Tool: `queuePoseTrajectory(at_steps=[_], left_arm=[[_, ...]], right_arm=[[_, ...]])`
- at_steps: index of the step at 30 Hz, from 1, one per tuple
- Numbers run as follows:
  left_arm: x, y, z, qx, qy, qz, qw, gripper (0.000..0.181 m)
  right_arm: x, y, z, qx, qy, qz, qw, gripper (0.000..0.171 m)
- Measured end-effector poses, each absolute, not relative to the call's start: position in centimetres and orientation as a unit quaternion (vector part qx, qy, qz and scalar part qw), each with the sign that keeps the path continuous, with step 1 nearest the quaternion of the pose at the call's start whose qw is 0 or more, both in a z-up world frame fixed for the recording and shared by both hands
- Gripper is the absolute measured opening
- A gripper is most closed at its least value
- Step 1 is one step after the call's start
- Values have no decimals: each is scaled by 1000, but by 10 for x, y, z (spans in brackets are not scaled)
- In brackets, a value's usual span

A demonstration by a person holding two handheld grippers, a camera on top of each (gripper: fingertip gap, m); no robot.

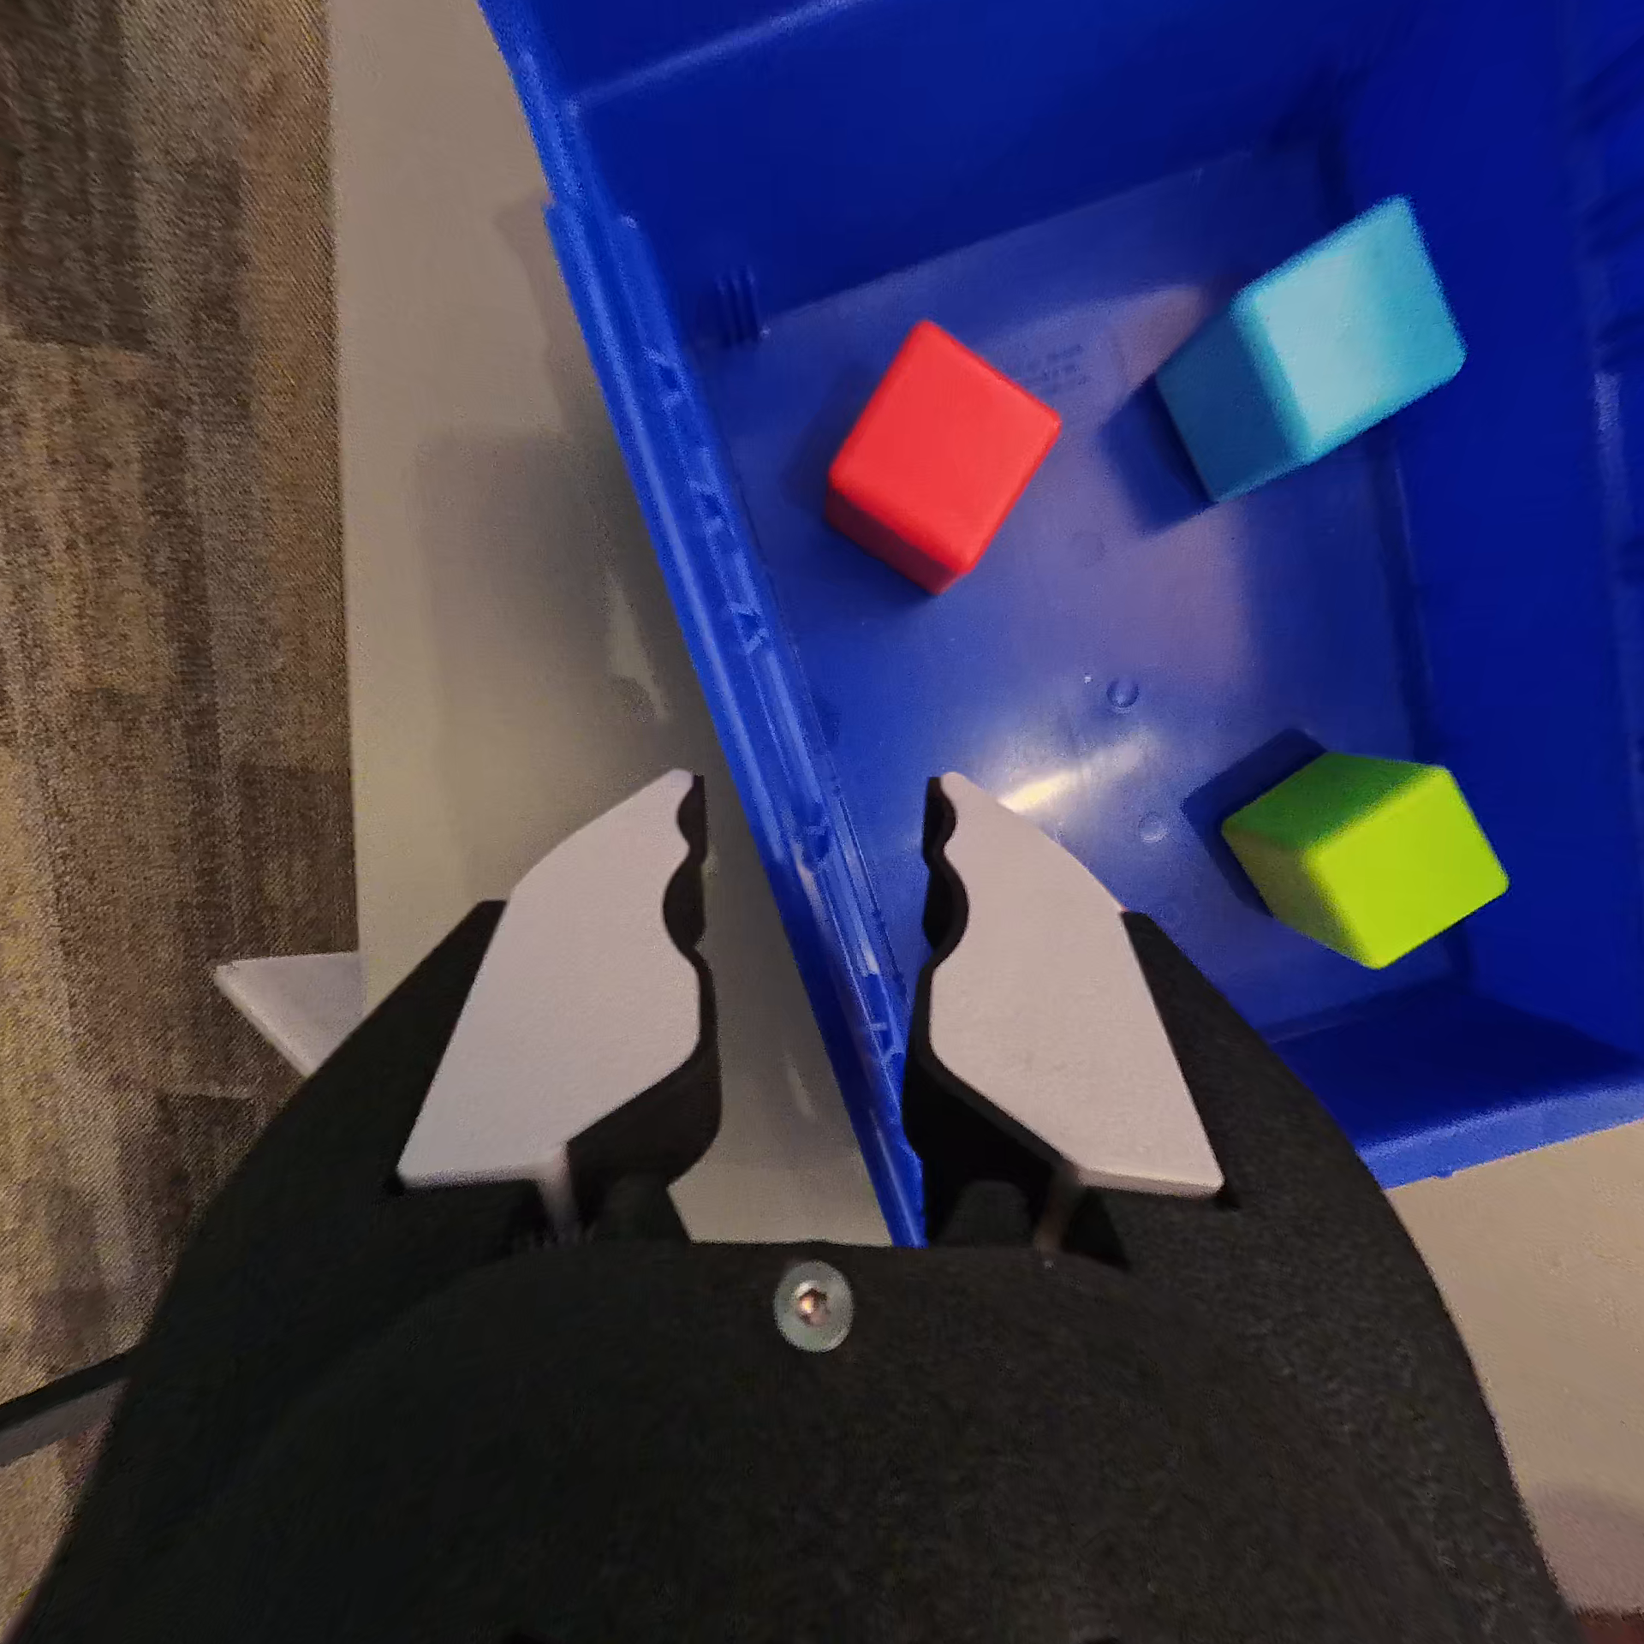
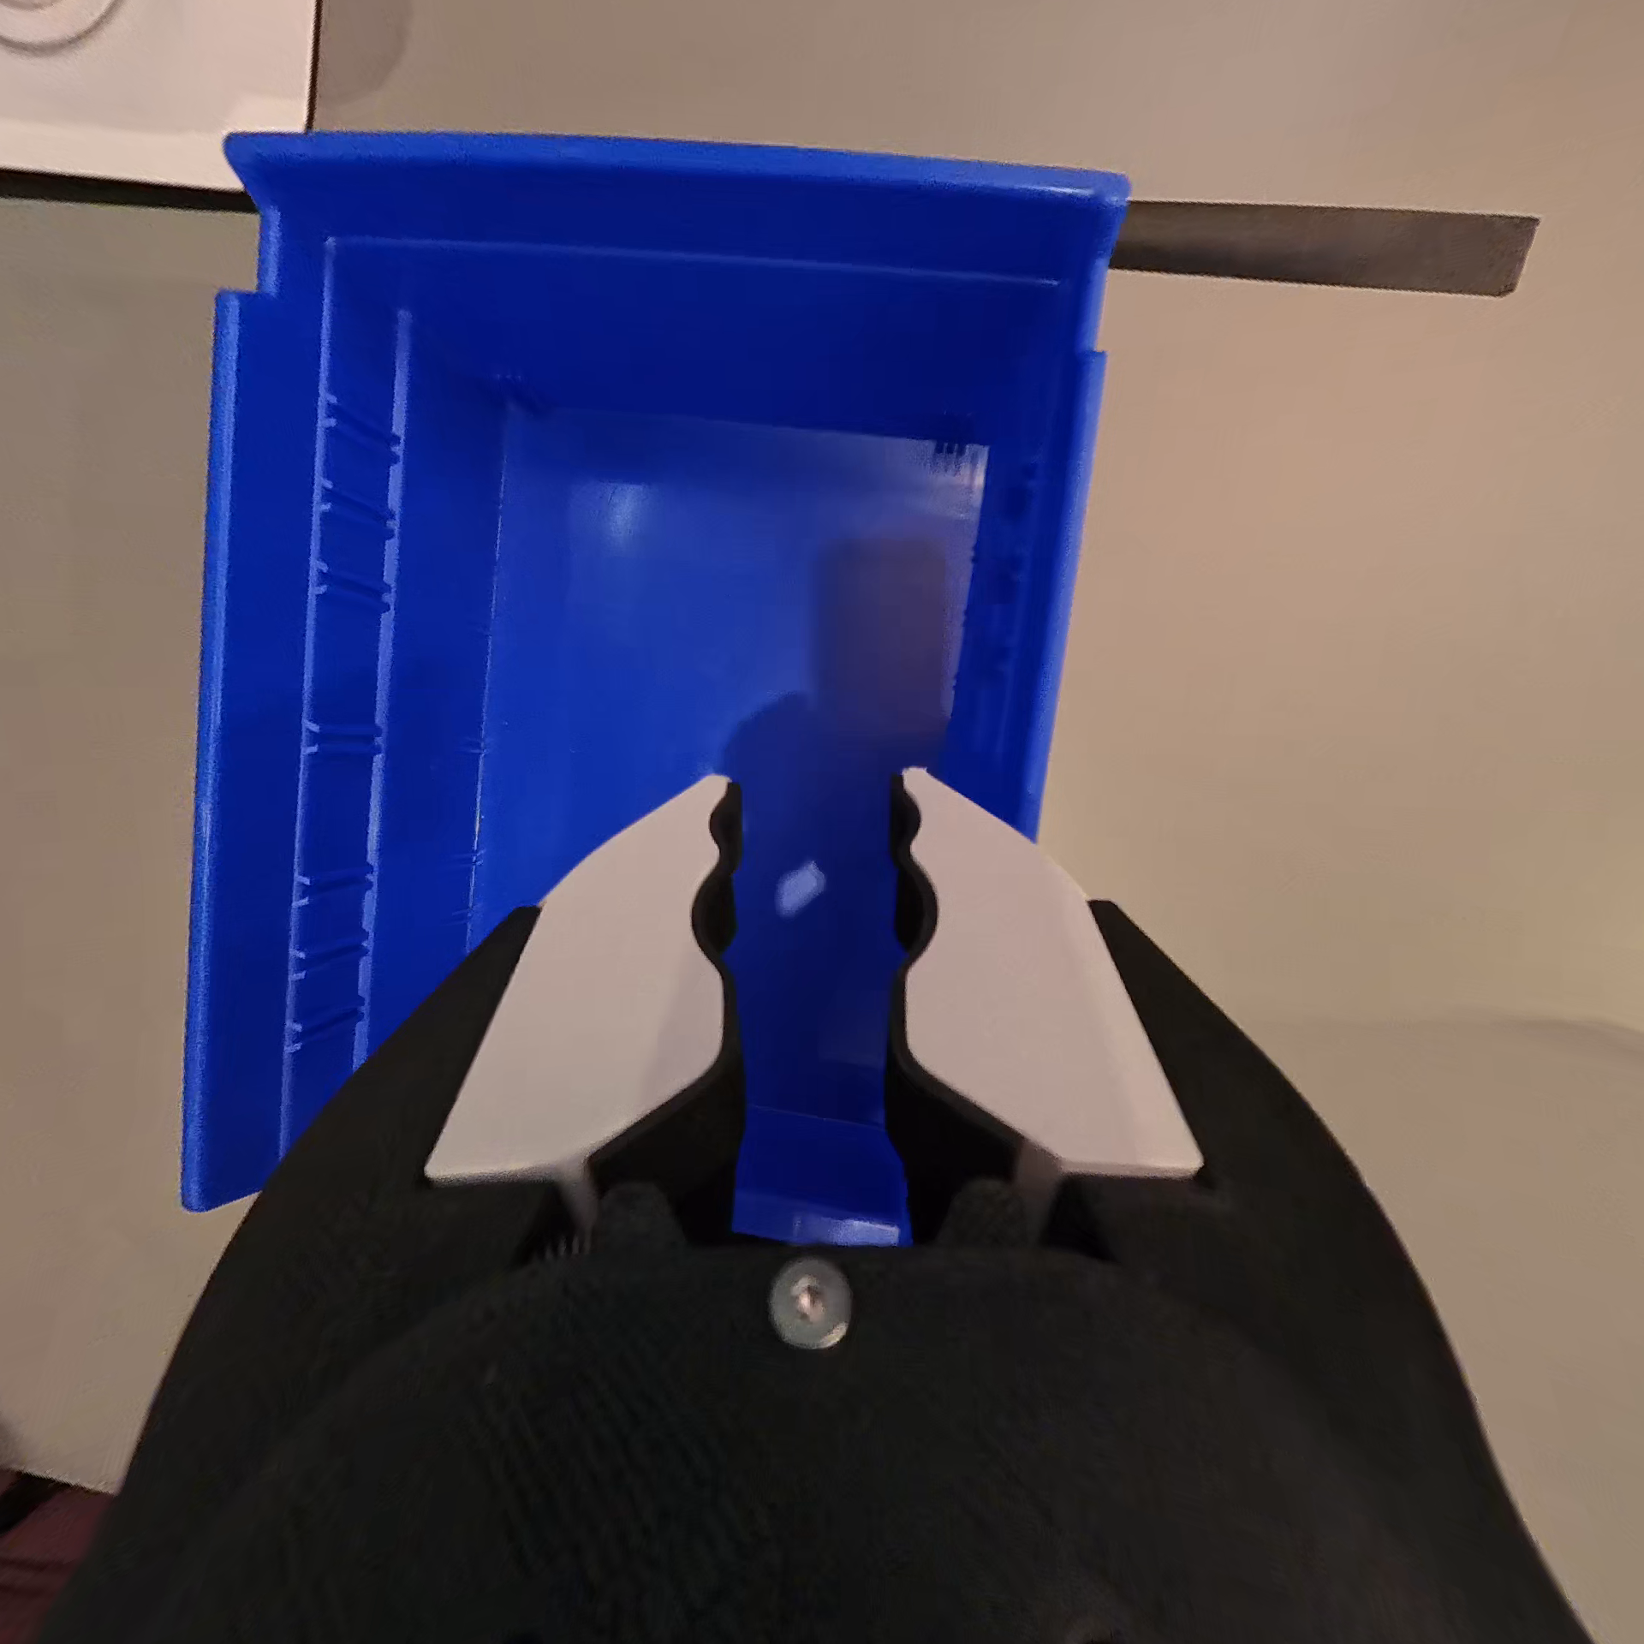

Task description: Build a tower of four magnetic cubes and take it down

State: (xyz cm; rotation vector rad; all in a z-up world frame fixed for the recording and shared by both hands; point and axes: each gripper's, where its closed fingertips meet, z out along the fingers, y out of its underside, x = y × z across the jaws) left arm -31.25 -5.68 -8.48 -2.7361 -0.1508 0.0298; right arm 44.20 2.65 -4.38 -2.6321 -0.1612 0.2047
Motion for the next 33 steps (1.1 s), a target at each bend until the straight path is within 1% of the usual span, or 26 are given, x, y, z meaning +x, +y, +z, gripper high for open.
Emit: queuePoseTrajectory(at_steps=[2, 3, 4, 6, 10, 13, 19, 25, 29, 31, 33], left_arm=[[-309, -62, -97, -987, -30, 17, 159, 38], [-313, -64, -100, -988, -17, 43, 147, 32], [-319, -64, -101, -987, -7, 74, 140, 21], [-319, -61, -100, -987, 6, 81, 142, 21], [-310, -39, -99, -979, 44, 41, 193, 18], [-303, -27, -98, -974, 81, 15, 213, 19], [-297, -15, -98, -969, 116, 2, 217, 18], [-297, -2, -97, -966, 144, 25, 215, 18], [-295, 10, -84, -946, 158, 44, 278, 21], [-296, 11, -58, -931, 148, 55, 330, 39], [-276, 1, -26, -908, 172, 14, 381, 52]], right_arm=[[439, 26, -47, -967, -68, 66, 237, 35], [438, 26, -49, -968, -72, 62, 233, 35], [437, 26, -50, -969, -76, 58, 228, 35], [436, 25, -53, -970, -80, 53, 222, 34], [434, 26, -57, -972, -83, 51, 215, 34], [434, 23, -61, -973, -87, 53, 207, 34], [441, 19, -71, -977, -76, 54, 189, 34], [446, 16, -80, -982, -74, 44, 170, 34], [444, 17, -83, -982, -78, 41, 166, 34], [443, 17, -82, -982, -81, 40, 167, 34], [443, 18, -82, -982, -81, 39, 168, 34]])
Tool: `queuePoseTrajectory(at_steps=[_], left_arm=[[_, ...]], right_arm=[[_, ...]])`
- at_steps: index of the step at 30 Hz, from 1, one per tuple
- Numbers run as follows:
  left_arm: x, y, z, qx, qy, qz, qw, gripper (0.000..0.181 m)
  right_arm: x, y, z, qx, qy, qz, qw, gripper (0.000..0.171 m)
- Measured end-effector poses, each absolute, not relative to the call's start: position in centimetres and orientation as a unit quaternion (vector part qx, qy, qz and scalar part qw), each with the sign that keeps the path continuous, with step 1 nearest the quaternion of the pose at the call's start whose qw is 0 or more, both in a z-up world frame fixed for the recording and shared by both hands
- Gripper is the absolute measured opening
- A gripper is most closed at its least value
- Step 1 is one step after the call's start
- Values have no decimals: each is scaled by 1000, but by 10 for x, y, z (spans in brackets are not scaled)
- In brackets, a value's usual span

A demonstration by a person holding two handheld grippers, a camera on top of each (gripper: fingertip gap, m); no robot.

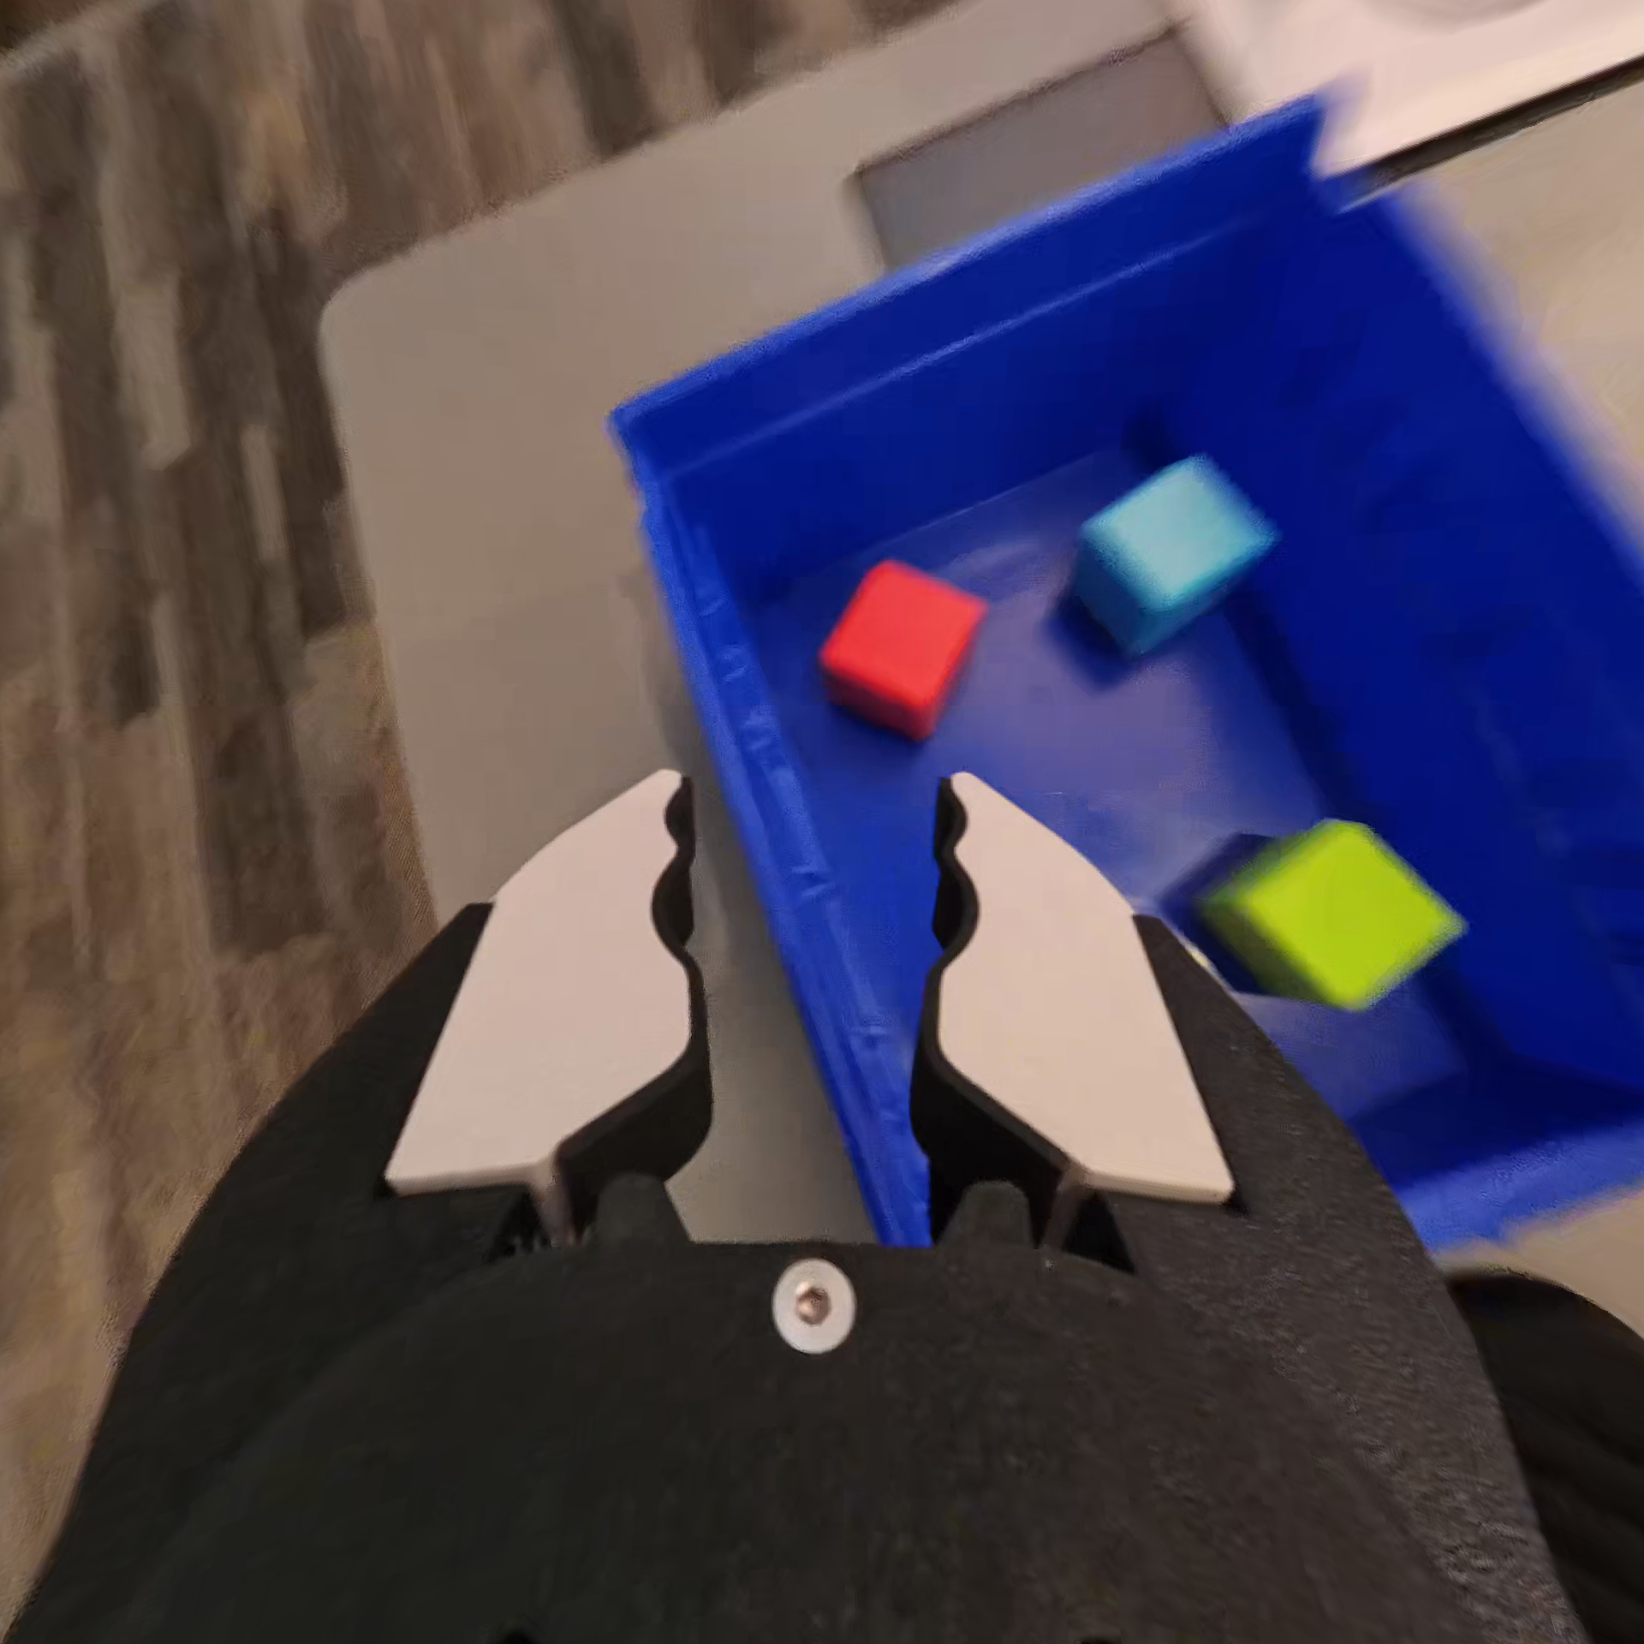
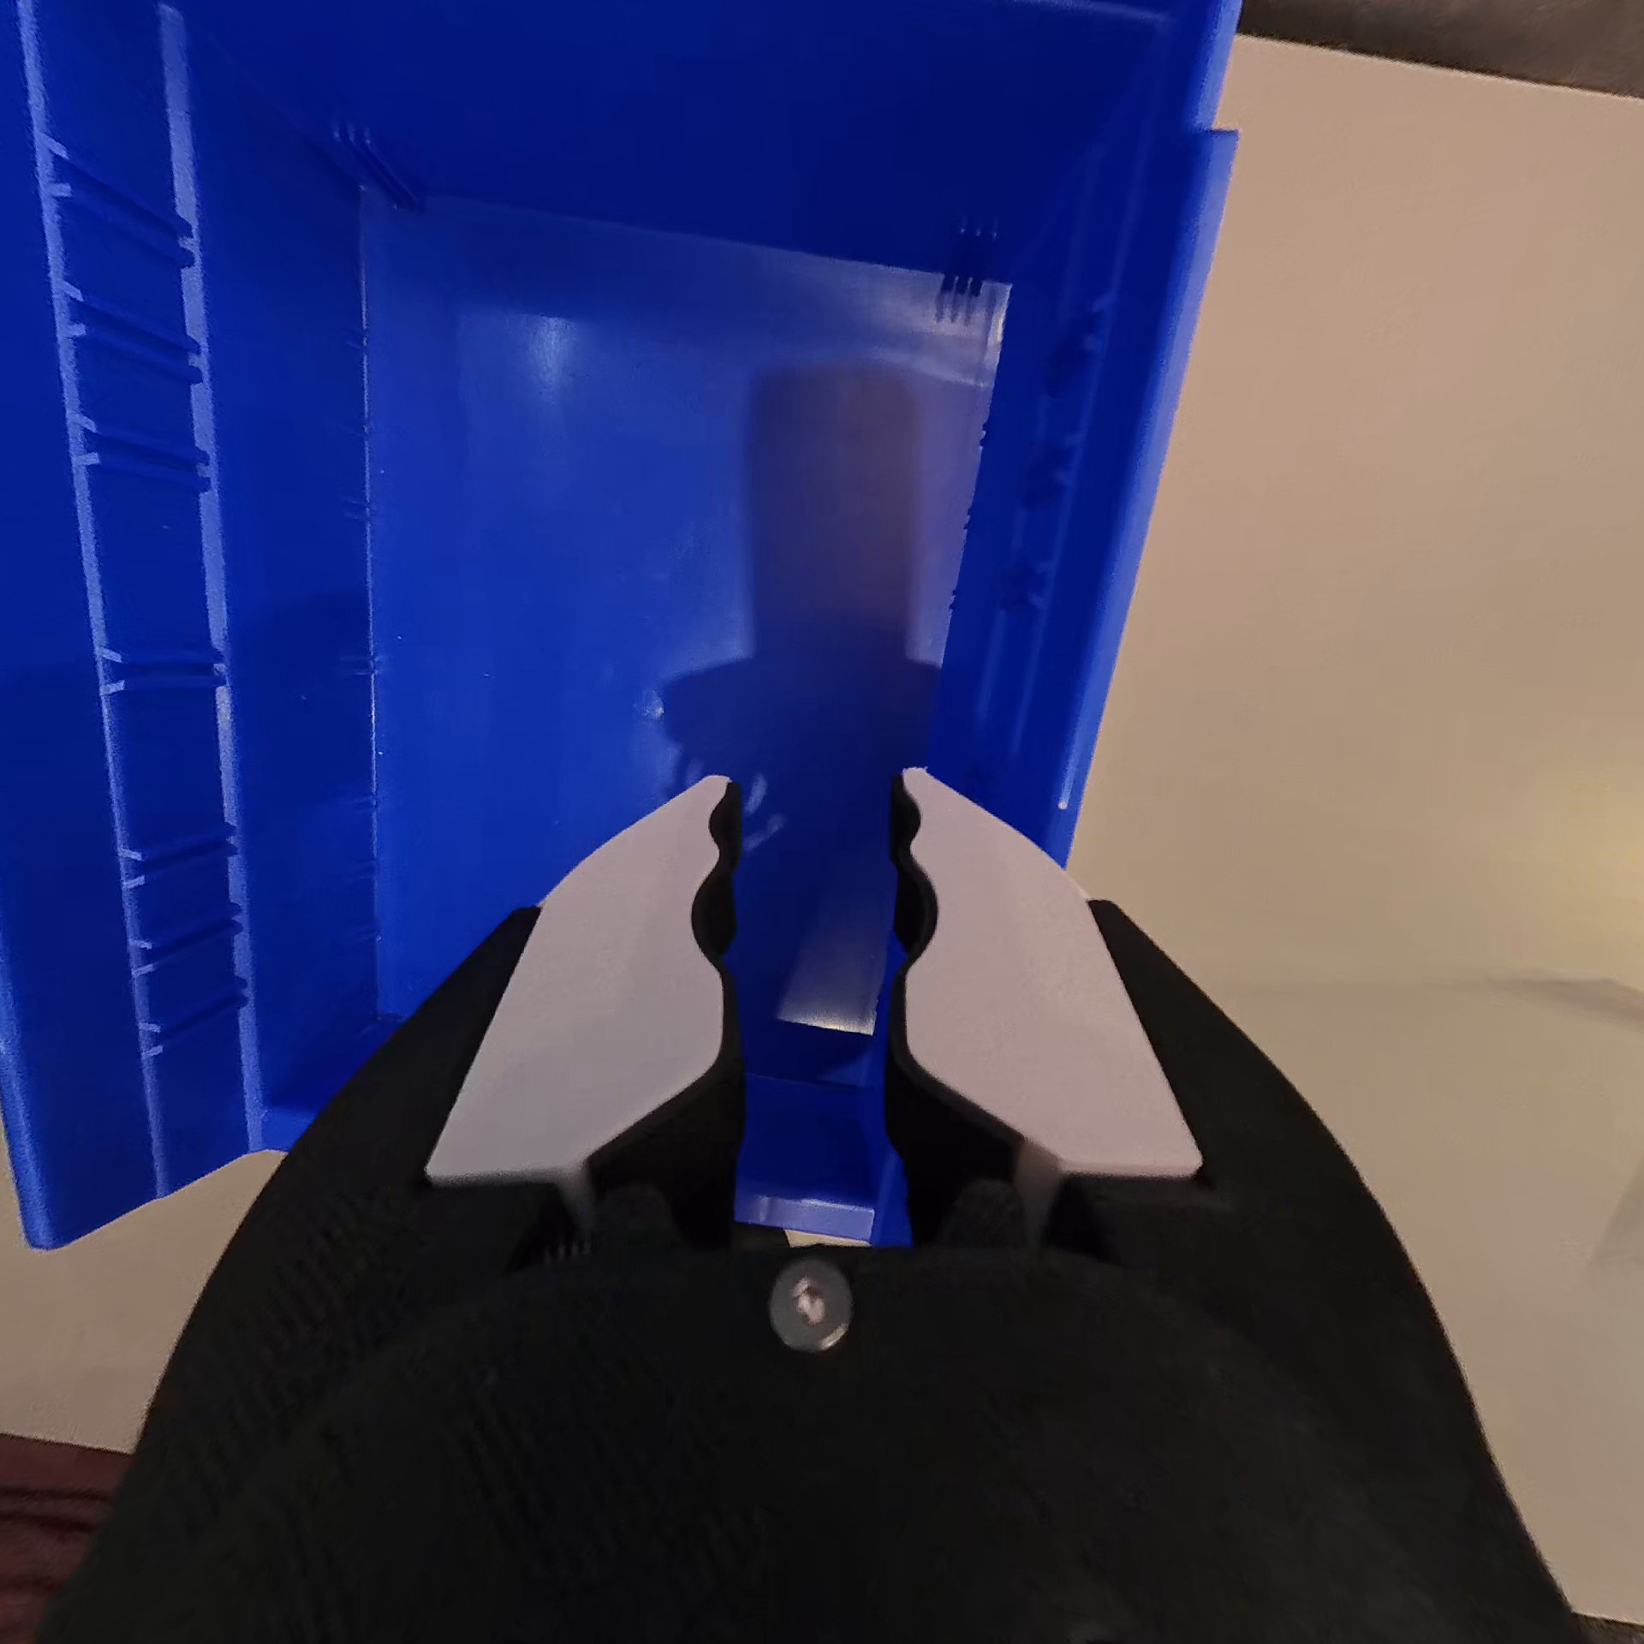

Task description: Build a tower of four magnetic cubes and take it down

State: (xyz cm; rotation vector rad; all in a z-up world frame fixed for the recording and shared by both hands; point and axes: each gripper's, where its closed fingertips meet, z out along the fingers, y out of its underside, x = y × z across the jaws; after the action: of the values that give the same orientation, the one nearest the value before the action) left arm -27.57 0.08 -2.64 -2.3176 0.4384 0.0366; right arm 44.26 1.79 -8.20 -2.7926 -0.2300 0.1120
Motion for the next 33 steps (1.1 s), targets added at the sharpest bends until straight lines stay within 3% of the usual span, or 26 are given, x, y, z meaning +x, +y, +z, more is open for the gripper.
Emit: queuePoseTrajectory(at_steps=[3, 9, 13, 17, 25, 33], left_arm=[[-198, -41, 3, -855, 305, -123, 401, 67], [-128, -78, -41, -797, 521, -95, 292, 43], [-132, -75, -83, -830, 520, -60, 194, 60], [-139, -71, -108, -839, 520, -42, 151, 64], [-146, -67, -136, -841, 532, -9, 100, 48], [-144, -77, -139, -855, 515, -38, 50, 49]], right_arm=[[442, 18, -82, -982, -82, 38, 167, 34], [441, 17, -83, -982, -88, 36, 163, 34], [441, 16, -83, -982, -90, 38, 163, 34], [443, 15, -85, -983, -89, 38, 159, 34], [440, 11, -94, -985, -104, 30, 132, 34], [438, 12, -98, -986, -107, 32, 125, 34]])
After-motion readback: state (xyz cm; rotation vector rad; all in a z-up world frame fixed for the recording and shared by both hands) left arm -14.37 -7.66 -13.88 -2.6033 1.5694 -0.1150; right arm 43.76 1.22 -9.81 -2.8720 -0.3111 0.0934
